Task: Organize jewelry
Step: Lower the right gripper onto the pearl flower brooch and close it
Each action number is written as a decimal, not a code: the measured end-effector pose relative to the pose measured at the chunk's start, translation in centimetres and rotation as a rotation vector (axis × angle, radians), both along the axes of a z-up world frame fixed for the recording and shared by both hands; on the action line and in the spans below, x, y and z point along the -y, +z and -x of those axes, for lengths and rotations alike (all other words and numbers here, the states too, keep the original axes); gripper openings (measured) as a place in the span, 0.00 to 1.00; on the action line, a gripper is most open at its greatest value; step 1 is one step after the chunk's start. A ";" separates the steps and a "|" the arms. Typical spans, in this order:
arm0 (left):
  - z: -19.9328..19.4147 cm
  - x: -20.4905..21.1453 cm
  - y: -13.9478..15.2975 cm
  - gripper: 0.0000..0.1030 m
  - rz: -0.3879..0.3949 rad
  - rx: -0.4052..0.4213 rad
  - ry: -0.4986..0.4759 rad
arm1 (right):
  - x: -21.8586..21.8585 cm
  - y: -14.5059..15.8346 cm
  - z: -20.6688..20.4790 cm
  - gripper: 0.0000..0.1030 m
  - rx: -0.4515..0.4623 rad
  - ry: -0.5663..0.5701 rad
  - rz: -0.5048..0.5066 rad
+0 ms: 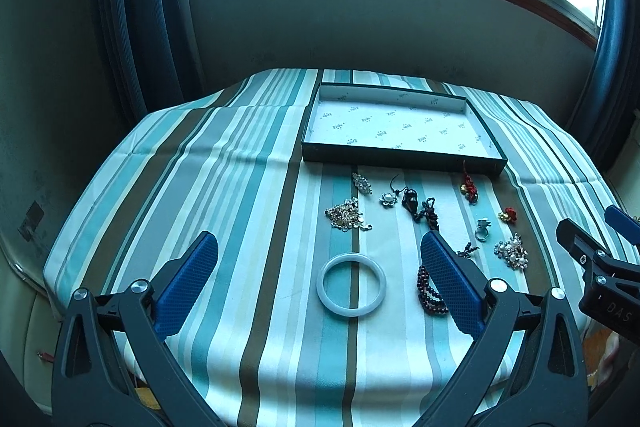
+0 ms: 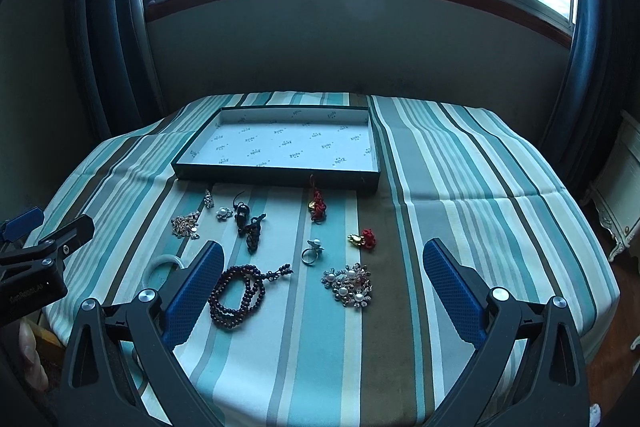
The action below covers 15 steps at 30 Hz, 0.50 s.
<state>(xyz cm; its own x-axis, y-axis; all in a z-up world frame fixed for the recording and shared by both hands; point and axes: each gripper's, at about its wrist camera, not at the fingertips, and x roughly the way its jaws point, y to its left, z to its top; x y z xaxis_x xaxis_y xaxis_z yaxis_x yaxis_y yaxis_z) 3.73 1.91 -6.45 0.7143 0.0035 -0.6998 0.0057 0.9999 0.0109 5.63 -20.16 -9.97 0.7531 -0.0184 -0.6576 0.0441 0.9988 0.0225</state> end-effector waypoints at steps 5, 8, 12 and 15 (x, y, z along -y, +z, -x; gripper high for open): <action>-1.5 -0.2 -3.8 0.98 0.004 -0.114 -0.012 | 0.4 -3.2 -1.7 0.96 -0.099 -0.001 -0.013; -2.4 0.0 -5.3 0.98 0.000 -0.152 -0.022 | 0.6 -4.5 -2.4 0.96 -0.138 0.005 -0.028; -3.5 0.3 -6.9 0.98 0.000 -0.202 -0.031 | 1.0 -5.7 -3.0 0.96 -0.175 0.001 -0.044; -4.3 0.3 -8.0 0.94 -0.006 -0.237 -0.032 | 1.7 -6.5 -3.6 0.95 -0.199 -0.014 -0.047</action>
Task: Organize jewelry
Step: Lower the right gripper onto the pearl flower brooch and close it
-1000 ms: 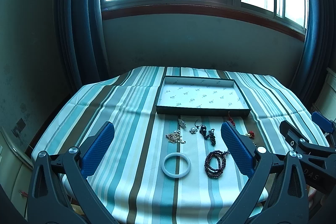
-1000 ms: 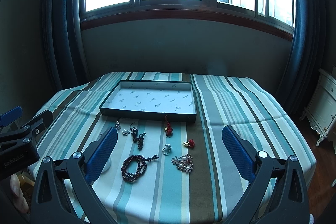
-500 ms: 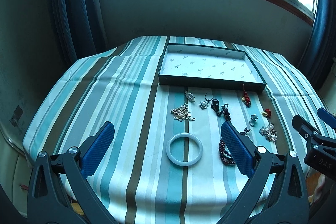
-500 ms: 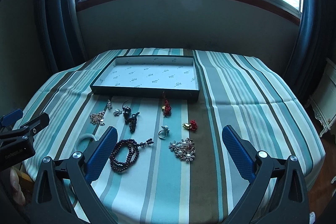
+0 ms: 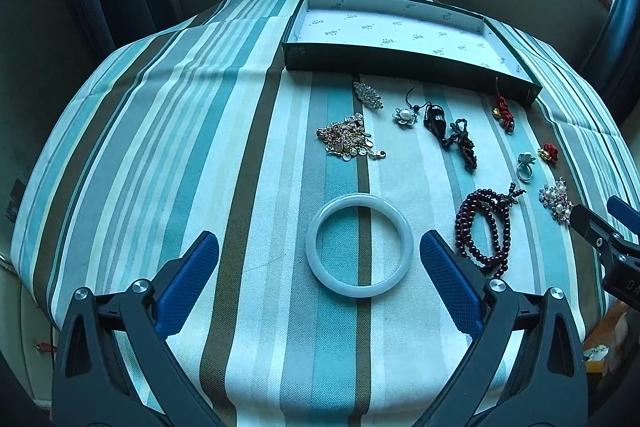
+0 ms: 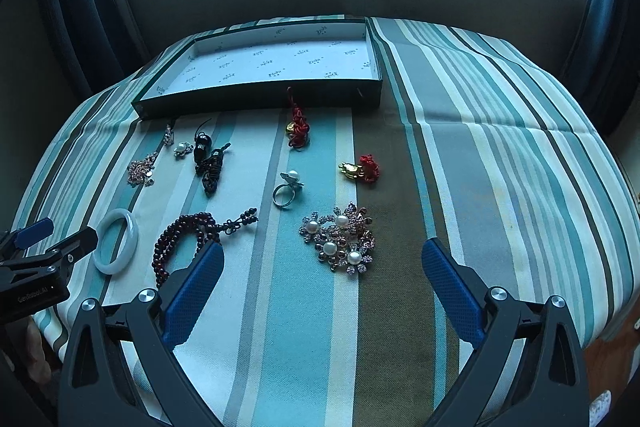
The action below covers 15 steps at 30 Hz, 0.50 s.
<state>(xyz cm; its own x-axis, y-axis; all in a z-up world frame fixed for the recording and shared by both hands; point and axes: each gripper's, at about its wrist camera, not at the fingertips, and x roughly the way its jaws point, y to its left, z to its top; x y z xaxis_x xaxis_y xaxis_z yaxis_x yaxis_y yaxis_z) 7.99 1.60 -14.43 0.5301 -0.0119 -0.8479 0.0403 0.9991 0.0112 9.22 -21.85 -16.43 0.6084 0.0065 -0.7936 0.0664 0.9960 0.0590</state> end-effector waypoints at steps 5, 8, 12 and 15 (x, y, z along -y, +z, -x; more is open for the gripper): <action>-1.1 -0.4 -1.7 0.79 0.013 -0.059 0.009 | 0.9 -1.2 -1.2 0.66 -0.038 -0.017 -0.012; -1.4 -0.1 -1.9 0.79 0.011 -0.059 -0.005 | 1.3 -2.0 -2.0 0.57 -0.066 -0.017 -0.026; -1.6 0.3 -2.1 0.79 0.003 -0.058 -0.022 | 1.4 -2.5 -2.8 0.57 -0.073 -0.008 -0.028; -1.8 0.5 -2.3 0.79 0.004 -0.063 -0.030 | 1.4 -2.9 -3.3 0.57 -0.082 0.003 -0.024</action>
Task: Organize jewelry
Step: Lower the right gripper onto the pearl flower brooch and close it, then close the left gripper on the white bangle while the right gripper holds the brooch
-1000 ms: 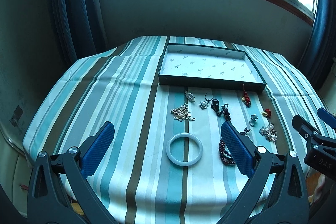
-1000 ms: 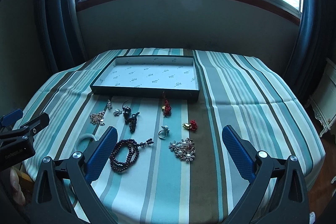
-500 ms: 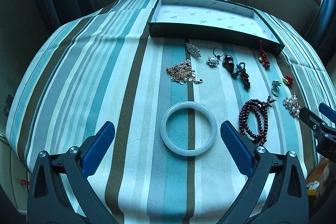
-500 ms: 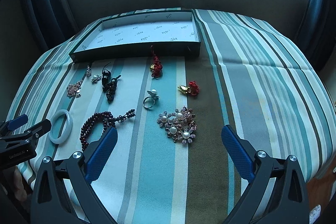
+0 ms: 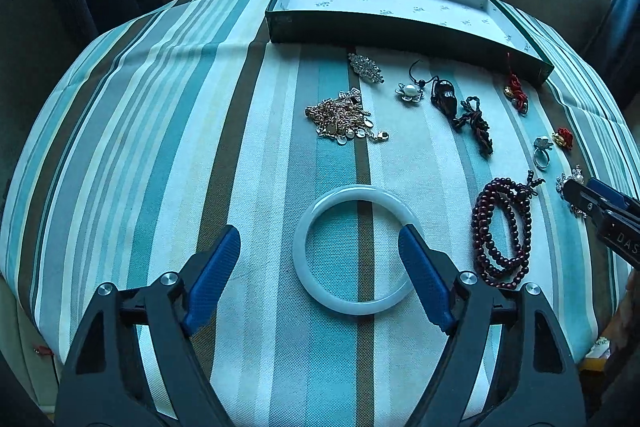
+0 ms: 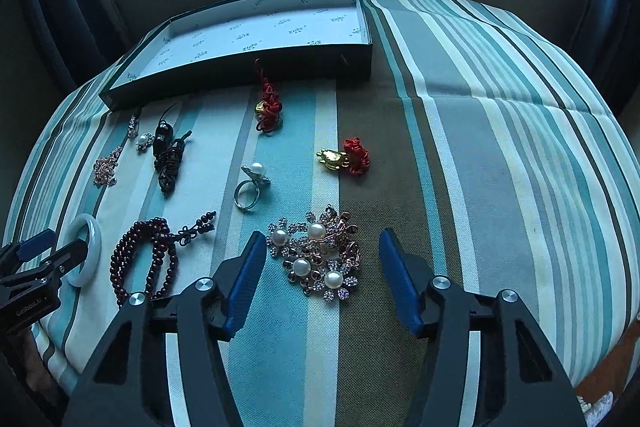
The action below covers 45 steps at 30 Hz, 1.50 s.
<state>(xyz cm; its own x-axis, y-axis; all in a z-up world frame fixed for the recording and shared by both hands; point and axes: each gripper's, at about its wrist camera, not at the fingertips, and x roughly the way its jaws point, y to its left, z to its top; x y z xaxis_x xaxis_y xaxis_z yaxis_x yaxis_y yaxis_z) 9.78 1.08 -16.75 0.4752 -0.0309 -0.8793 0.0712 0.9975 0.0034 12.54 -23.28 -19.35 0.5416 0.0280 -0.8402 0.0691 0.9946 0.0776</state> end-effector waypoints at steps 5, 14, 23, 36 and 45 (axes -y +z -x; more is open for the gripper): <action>0.0 0.3 -0.1 0.79 -0.012 0.000 -0.009 | -0.4 0.0 0.1 0.45 0.012 0.026 0.017; 0.0 0.4 -0.3 0.81 -0.033 -0.002 0.002 | -0.7 0.6 0.7 0.31 0.025 0.051 -0.005; -0.3 0.0 -0.7 0.87 -0.043 0.001 0.014 | -0.6 0.7 0.9 0.21 0.027 0.052 -0.027; 0.4 1.0 0.9 0.87 -0.007 0.042 -0.029 | -0.7 0.7 1.1 0.21 0.029 0.052 -0.026; 0.1 1.4 -0.8 0.88 -0.013 -0.017 -0.065 | -0.7 0.7 1.0 0.21 0.029 0.052 -0.027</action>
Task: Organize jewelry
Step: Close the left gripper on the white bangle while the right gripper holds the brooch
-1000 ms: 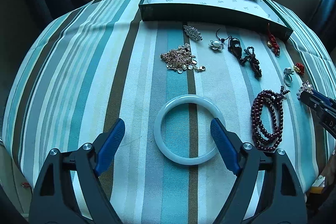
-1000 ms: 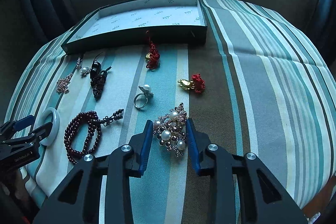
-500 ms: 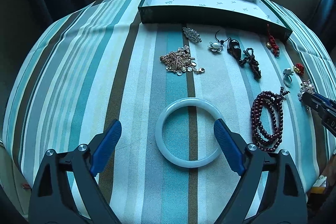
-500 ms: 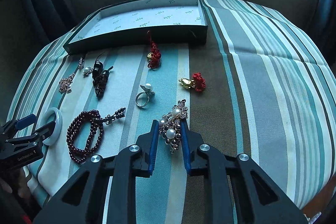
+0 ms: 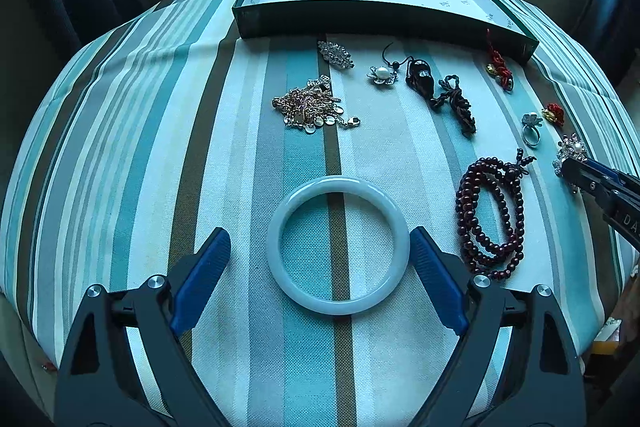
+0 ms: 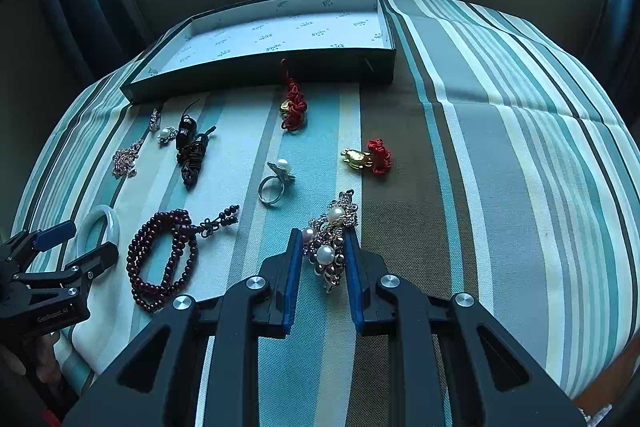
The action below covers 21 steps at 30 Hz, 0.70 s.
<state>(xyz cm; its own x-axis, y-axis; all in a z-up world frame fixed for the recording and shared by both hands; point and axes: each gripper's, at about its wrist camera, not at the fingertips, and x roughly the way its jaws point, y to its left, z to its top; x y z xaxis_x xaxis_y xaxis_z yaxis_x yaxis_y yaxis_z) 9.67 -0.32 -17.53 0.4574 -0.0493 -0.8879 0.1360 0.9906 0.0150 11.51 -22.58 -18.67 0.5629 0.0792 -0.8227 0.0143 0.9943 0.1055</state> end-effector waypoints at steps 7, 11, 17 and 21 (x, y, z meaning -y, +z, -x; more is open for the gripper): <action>0.2 -0.2 0.3 0.69 0.021 0.015 -0.019 | 0.0 0.0 0.1 0.21 0.001 0.000 -0.001; 0.2 -0.1 0.3 0.69 0.018 0.017 -0.022 | 0.1 0.0 0.1 0.21 0.001 0.000 -0.001; 0.2 -0.1 0.3 0.68 0.020 0.018 -0.023 | 0.0 0.0 0.0 0.21 0.002 -0.001 -0.001; 0.3 0.0 0.4 0.68 0.019 0.018 -0.019 | -0.1 0.1 0.0 0.21 0.002 0.001 0.003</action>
